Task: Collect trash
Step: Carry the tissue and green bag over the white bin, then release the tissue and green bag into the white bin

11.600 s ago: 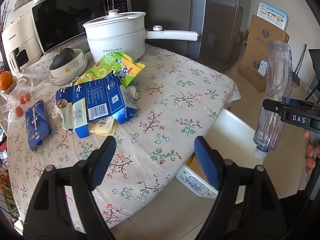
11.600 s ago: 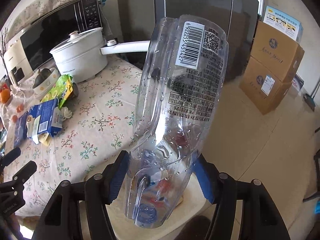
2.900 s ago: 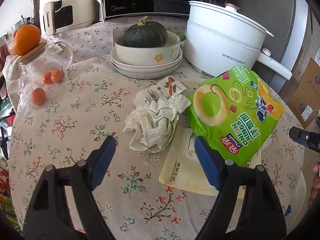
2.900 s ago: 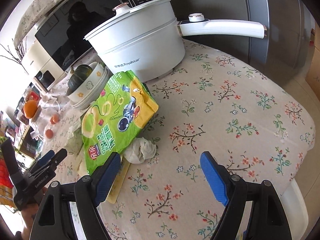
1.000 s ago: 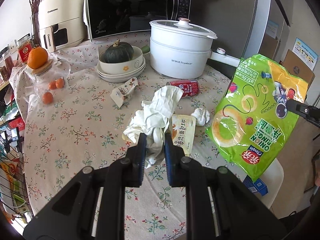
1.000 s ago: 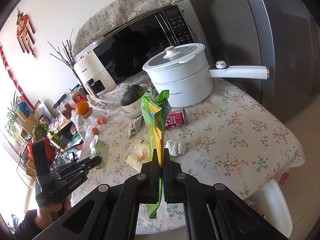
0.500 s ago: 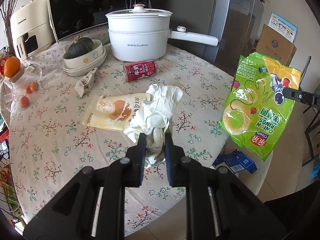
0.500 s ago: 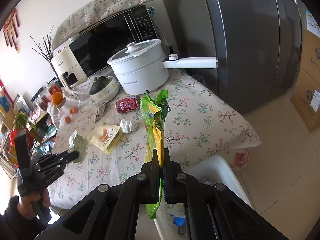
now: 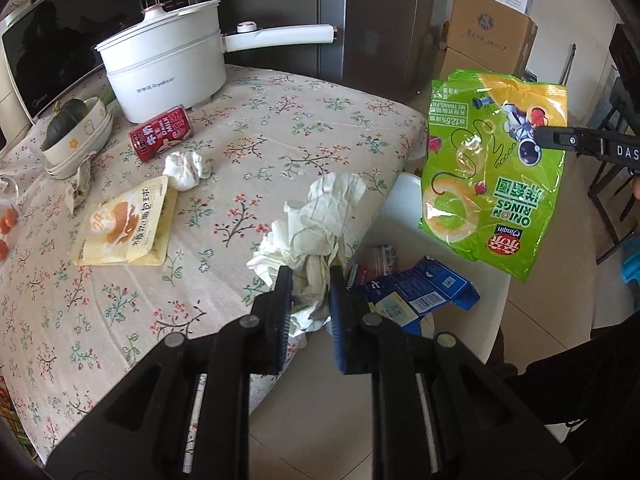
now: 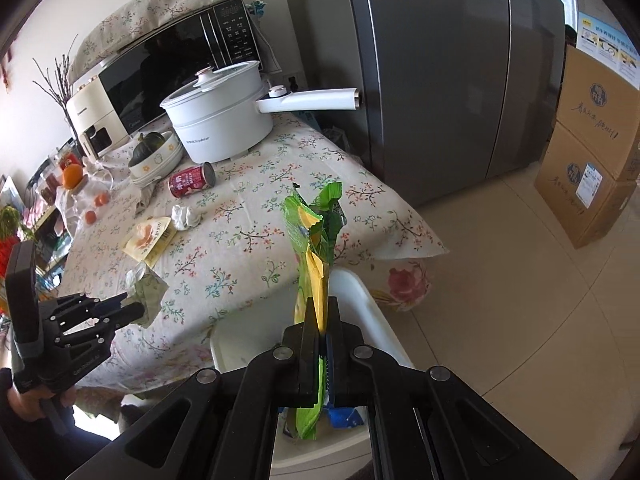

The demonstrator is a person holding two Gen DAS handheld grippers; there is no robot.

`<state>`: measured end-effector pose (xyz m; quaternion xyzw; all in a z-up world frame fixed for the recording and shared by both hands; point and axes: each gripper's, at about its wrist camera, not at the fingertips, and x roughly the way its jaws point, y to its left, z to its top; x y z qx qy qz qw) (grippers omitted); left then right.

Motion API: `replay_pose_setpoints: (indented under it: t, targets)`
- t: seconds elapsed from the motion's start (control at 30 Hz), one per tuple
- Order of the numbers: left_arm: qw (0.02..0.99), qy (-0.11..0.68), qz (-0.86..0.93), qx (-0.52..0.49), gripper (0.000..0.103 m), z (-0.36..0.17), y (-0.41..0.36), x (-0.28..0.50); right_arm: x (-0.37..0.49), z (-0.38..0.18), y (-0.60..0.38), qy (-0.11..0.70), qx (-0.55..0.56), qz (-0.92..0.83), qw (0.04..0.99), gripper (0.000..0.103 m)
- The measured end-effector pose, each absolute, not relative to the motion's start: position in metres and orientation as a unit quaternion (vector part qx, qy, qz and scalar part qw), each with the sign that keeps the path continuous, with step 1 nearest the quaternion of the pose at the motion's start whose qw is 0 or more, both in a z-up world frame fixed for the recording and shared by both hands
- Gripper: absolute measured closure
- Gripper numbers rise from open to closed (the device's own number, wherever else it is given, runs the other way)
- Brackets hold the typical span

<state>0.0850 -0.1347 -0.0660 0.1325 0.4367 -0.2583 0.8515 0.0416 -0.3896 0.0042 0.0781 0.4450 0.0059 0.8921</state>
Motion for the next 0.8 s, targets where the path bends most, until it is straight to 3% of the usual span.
replay_pose_setpoints:
  t: [0.53, 0.63, 0.7, 0.8]
  targets:
    - [0.81, 0.456, -0.323, 0.179, 0.081, -0.103, -0.195, 0.069, 0.037, -0.018, -0.411, 0.479, 0.073, -0.02, 0.875, 0.1]
    - [0.814, 0.448, -0.321, 0.185, 0.069, -0.102, -0.195, 0.068, 0.038, -0.019, -0.412, 0.482, 0.073, -0.023, 0.873, 0.1]
    - [0.82, 0.442, -0.31, 0.192, 0.047, -0.1, -0.195, 0.067, 0.038, -0.02, -0.412, 0.483, 0.072, -0.025, 0.872, 0.1]
    - [0.829, 0.437, -0.294, 0.189, 0.037, -0.095, -0.189, 0.069, 0.039, -0.021, -0.412, 0.484, 0.07, -0.026, 0.872, 0.1]
